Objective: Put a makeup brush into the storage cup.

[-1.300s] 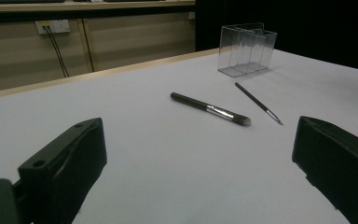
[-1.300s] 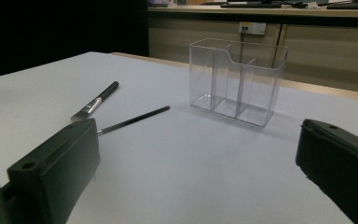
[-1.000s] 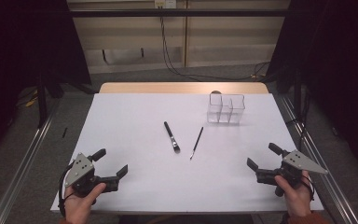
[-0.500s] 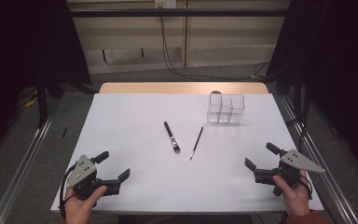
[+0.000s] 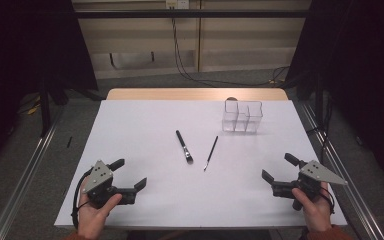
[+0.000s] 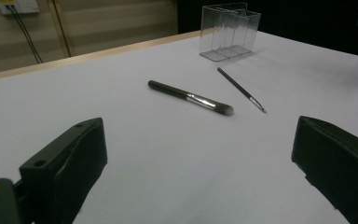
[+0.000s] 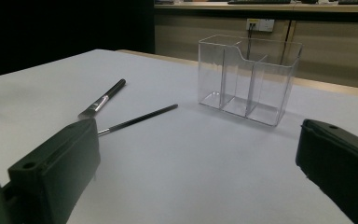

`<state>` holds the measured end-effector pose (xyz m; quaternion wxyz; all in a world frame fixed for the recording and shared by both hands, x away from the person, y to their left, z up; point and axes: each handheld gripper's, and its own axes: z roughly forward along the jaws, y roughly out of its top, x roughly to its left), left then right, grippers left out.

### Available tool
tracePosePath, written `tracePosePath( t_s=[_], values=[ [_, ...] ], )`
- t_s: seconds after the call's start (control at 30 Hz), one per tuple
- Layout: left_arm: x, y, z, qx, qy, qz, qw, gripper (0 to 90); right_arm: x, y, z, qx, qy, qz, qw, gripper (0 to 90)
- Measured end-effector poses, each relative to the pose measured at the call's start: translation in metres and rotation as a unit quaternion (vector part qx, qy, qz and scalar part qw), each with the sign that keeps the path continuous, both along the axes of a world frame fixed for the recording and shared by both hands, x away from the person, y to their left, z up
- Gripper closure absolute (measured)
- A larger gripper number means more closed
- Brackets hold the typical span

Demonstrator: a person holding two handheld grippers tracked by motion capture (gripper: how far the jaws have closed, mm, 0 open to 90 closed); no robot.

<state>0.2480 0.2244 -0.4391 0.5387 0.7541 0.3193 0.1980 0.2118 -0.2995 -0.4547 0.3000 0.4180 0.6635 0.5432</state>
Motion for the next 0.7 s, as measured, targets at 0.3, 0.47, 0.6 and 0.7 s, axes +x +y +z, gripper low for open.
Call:
tracePosePath(
  t_s=[0.3,0.47,0.6,0.7],
  values=[
    [0.011,-0.011,0.002,0.001,0.011,-0.017,0.9998,3.0,0.000,0.000,0.000,0.001,0.001,-0.001,1.0000,0.0],
    [0.021,-0.020,0.005,0.006,0.005,-0.013,0.9999,3.0,0.000,0.000,0.000,0.001,0.001,0.000,1.0000,0.0],
    [0.028,-0.026,0.008,0.004,-0.007,-0.012,0.9999,3.1,0.000,0.000,0.000,0.002,0.002,0.000,1.0000,0.0],
    [0.034,-0.030,0.009,-0.002,-0.008,-0.006,0.9999,3.0,0.000,0.000,0.000,0.001,0.001,0.001,1.0000,0.0]
  ],
)
